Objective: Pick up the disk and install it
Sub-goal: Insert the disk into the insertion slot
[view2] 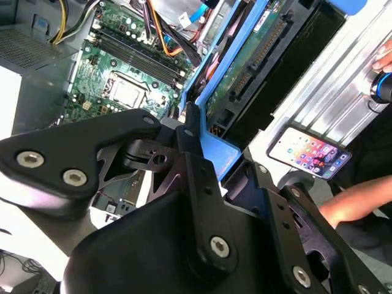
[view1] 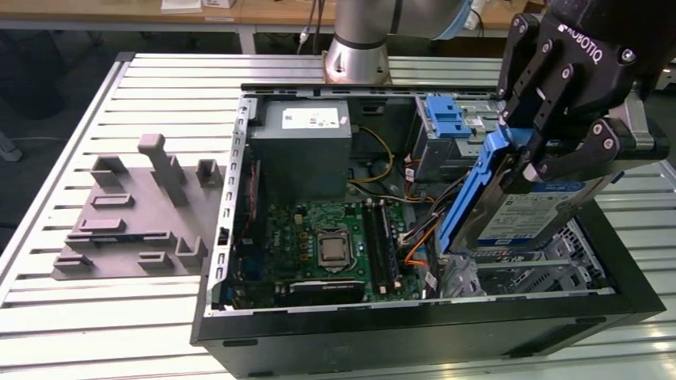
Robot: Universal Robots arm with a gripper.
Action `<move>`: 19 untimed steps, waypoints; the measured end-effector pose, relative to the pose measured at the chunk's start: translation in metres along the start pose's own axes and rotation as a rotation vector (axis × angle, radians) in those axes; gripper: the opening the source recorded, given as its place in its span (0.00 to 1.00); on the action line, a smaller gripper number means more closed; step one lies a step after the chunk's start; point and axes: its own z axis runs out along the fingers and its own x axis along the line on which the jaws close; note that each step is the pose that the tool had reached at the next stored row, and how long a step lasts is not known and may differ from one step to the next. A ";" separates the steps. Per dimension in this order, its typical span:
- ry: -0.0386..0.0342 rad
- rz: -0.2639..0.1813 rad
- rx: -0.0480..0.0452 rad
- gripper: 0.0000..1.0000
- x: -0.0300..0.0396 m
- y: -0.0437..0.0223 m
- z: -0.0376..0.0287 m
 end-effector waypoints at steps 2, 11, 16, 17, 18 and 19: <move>0.0000 0.000 0.0000 0.36 0.0003 0.0000 0.0000; 0.0000 0.000 0.0000 0.36 0.0013 -0.0029 0.0001; 0.0000 0.000 0.0060 0.36 0.0013 -0.0030 0.0002; -0.0001 0.000 0.0064 0.36 0.0013 -0.0031 0.0003; -0.0001 0.000 0.0064 0.36 0.0013 -0.0034 0.0005; -0.0001 0.000 0.0065 0.36 0.0013 -0.0041 0.0007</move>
